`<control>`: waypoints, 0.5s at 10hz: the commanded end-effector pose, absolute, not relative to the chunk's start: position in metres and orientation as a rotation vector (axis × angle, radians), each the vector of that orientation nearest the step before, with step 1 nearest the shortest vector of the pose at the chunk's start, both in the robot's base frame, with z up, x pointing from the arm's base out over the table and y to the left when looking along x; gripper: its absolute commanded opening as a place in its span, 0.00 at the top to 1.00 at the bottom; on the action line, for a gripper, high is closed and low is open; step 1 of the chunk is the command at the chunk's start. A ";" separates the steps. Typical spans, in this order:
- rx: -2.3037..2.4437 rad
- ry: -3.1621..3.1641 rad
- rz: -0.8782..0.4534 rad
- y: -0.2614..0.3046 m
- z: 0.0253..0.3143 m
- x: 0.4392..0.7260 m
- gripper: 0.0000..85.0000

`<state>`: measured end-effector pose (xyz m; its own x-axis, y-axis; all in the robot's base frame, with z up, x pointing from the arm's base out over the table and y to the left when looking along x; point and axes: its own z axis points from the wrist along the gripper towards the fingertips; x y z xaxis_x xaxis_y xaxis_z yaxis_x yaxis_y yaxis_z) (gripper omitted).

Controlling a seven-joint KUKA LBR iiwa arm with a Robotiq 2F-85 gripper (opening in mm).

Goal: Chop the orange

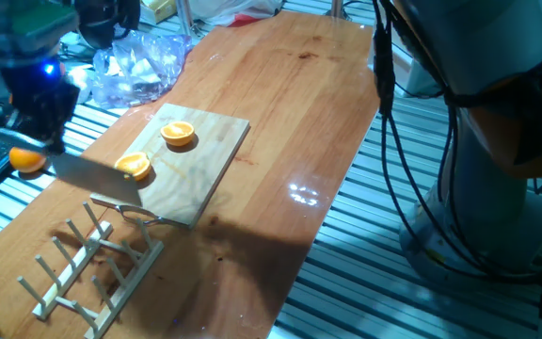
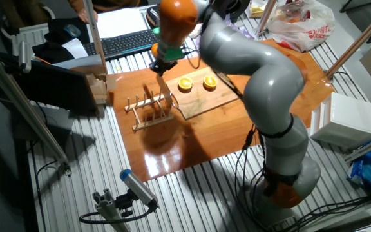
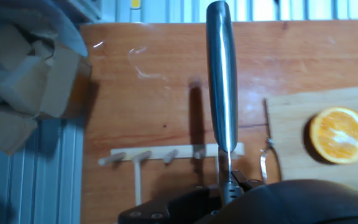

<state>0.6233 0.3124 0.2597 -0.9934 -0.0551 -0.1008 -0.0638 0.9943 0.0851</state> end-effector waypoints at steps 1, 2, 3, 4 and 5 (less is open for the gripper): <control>-0.097 3.036 0.137 0.320 0.252 0.624 1.00; -0.110 3.026 0.129 0.320 0.241 0.624 1.00; -0.107 3.024 0.133 0.319 0.230 0.624 1.00; -0.093 3.026 0.141 0.317 0.219 0.626 1.00; -0.084 3.027 0.142 0.317 0.210 0.627 1.00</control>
<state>0.6269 0.3174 0.2087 -0.9922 -0.0488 -0.1151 -0.0589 0.9945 0.0863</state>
